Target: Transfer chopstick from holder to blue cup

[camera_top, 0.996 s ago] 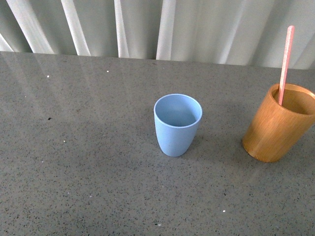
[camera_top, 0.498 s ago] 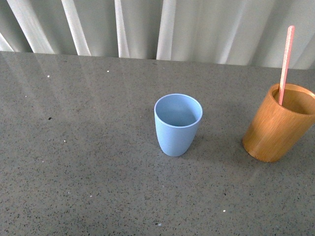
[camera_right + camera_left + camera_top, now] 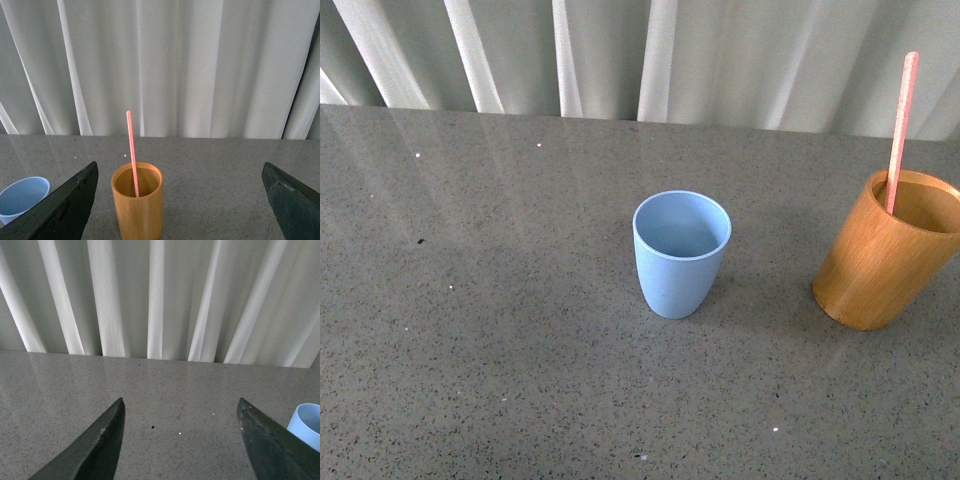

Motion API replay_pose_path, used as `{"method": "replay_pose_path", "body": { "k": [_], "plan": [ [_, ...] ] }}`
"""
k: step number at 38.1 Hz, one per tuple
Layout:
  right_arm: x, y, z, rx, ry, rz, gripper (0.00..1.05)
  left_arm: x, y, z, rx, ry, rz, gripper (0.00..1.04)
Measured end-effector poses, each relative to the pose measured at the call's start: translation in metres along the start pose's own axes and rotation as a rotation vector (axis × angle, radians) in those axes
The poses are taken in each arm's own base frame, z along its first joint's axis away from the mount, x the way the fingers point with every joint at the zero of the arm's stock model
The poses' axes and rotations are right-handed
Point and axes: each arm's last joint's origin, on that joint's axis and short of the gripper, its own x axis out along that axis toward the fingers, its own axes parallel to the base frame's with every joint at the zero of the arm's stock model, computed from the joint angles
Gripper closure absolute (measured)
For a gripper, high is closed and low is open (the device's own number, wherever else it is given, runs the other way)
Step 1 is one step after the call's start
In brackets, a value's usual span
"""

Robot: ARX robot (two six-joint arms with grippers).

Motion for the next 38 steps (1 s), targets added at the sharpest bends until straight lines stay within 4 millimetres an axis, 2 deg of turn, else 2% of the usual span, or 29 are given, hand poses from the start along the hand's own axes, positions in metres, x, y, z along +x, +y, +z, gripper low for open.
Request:
{"method": "replay_pose_path", "body": {
  "k": [5,6,8,23,26,28,31,38],
  "plan": [
    [0.0,0.0,0.0,0.0,0.0,0.0,0.1,0.0,0.0,0.0,0.0,0.0,0.0,0.07],
    [0.0,0.0,0.0,0.0,0.0,0.0,0.1,0.0,0.0,0.0,0.001,0.0,0.0,0.05],
    [0.0,0.0,0.0,0.0,0.0,0.0,0.1,0.0,0.0,0.0,0.0,0.0,0.0,0.08],
    [0.0,0.0,0.0,0.0,0.0,-0.001,0.1,0.0,0.0,0.0,0.0,0.0,0.0,0.07],
    [0.002,-0.001,-0.003,0.014,0.216,-0.056,0.1,0.0,0.0,0.0,0.0,0.0,0.0,0.07],
    [0.005,-0.004,-0.006,0.016,0.317,-0.065,0.1,0.0,0.0,0.0,0.0,0.0,0.0,0.07],
    [0.013,-0.008,-0.009,0.026,0.382,-0.058,0.1,0.0,0.0,0.0,0.0,-0.001,0.0,0.07],
    [0.04,-0.017,-0.008,0.027,0.352,0.013,0.1,0.0,0.0,0.0,0.0,-0.001,0.0,0.07]
  ]
}}
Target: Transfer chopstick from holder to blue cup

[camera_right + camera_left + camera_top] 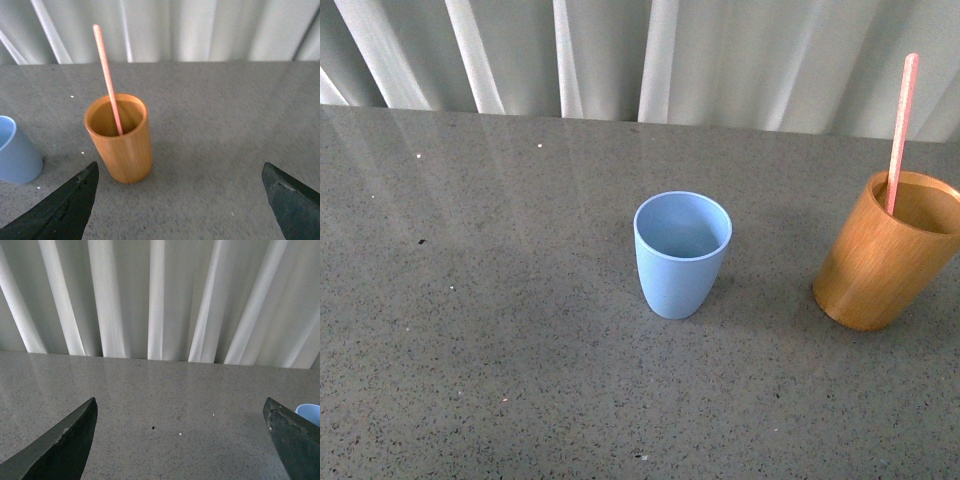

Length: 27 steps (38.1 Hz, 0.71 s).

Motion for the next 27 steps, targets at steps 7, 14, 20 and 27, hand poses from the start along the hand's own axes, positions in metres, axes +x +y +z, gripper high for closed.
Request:
{"method": "replay_pose_path", "body": {
  "k": [7,14,20,27],
  "plan": [
    [0.045,0.002,0.004,-0.058,0.013,0.085,0.1,0.0,0.0,0.0,0.0,0.0,0.0,0.07],
    [0.084,0.011,0.005,-0.087,0.04,0.146,0.1,0.0,0.0,0.0,0.0,0.0,0.0,0.07],
    [0.106,0.018,0.017,-0.102,0.021,0.169,0.1,0.0,0.0,0.0,0.0,0.0,0.0,0.07],
    [0.128,0.025,0.027,-0.107,0.001,0.197,0.1,0.0,0.0,0.0,0.0,0.0,0.0,0.07]
  ]
}}
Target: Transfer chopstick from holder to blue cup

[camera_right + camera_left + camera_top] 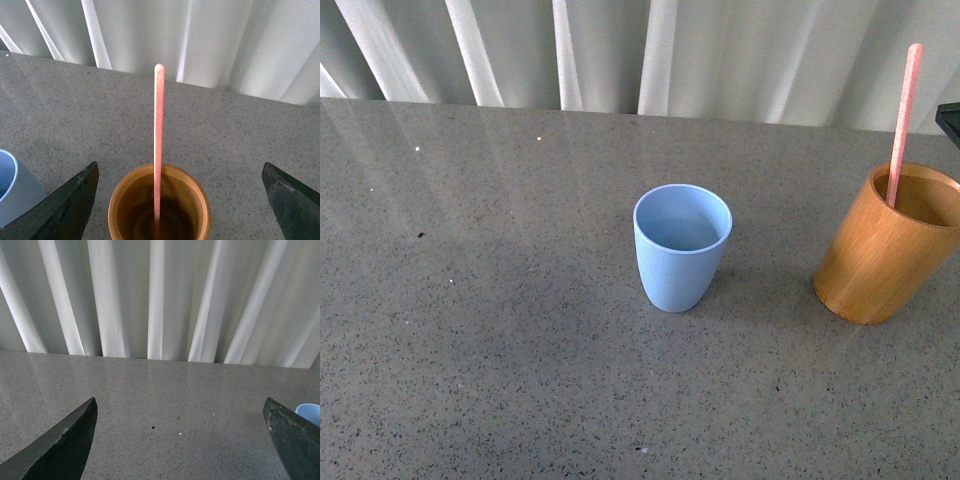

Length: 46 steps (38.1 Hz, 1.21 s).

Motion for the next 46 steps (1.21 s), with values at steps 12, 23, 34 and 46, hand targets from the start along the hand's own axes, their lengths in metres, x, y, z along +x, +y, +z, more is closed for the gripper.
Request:
{"method": "replay_pose_path", "body": {
  "k": [12,23,34,46],
  "plan": [
    [0.024,-0.002,0.0,0.012,-0.007,0.004,0.1,0.0,0.0,0.0,0.0,0.0,0.0,0.07],
    [0.051,0.001,-0.002,0.024,-0.014,0.019,0.1,0.0,0.0,0.0,0.0,0.0,0.0,0.07],
    [0.083,0.003,-0.005,0.05,-0.02,0.014,0.1,0.0,0.0,0.0,0.0,0.0,0.0,0.07],
    [0.097,0.012,-0.004,0.05,-0.025,0.038,0.42,0.0,0.0,0.0,0.0,0.0,0.0,0.07]
  ]
}}
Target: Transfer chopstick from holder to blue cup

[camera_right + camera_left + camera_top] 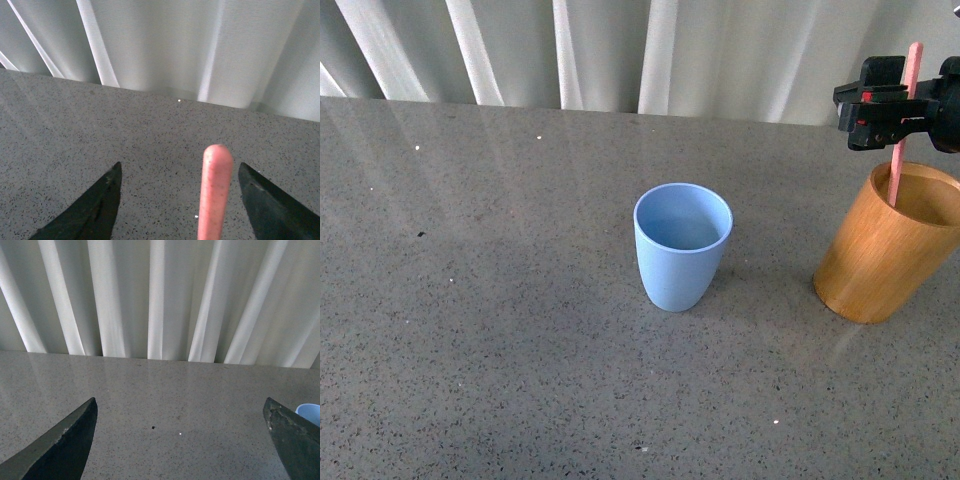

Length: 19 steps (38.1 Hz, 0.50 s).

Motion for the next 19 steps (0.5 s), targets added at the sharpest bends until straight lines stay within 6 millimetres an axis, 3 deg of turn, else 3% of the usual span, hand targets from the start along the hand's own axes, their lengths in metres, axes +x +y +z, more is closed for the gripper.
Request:
{"method": "replay_pose_path", "body": {
  "k": [12,19],
  "plan": [
    [-0.009,0.005,0.012,-0.017,-0.028,0.006,1.04,0.0,0.0,0.0,0.0,0.0,0.0,0.07],
    [-0.026,0.008,0.034,-0.055,-0.076,0.001,1.03,0.0,0.0,0.0,0.0,0.0,0.0,0.07]
  ]
}}
